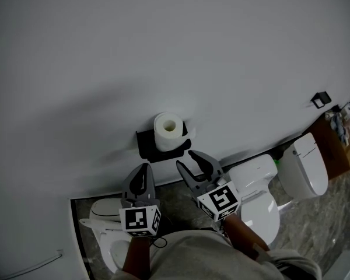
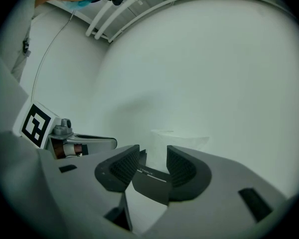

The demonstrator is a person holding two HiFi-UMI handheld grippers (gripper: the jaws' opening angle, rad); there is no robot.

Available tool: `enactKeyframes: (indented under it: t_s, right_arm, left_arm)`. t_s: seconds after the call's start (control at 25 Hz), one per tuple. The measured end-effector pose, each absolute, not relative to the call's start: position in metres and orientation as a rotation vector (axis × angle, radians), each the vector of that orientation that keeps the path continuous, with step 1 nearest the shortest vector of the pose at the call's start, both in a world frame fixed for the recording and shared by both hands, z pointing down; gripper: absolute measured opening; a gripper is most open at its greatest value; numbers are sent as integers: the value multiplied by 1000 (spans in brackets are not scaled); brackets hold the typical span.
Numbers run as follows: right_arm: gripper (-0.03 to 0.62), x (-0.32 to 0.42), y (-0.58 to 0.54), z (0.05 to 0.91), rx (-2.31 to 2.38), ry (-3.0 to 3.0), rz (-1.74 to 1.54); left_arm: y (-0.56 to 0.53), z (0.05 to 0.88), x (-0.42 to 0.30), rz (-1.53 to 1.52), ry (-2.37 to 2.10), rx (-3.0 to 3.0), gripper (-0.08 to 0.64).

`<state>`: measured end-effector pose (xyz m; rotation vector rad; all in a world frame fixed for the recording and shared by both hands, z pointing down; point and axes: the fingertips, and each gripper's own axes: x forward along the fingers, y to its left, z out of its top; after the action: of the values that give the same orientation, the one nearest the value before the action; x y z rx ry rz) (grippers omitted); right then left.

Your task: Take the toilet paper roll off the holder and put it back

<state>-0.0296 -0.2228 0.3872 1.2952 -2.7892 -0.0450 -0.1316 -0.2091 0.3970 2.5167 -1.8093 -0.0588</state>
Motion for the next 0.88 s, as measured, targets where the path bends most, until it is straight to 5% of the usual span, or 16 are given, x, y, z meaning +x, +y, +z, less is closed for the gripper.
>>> enactKeyframes:
  t_s: [0.6,0.88]
  right_arm:
    - [329,-50,-269,395,1447,-2691,49]
    - [337,-62,-287,396,1494,-2623,52]
  left_arm:
    - [-243,406,-163,-45,-1758,2530,12]
    - [-252,407,-180,-54,-1748,2530,12]
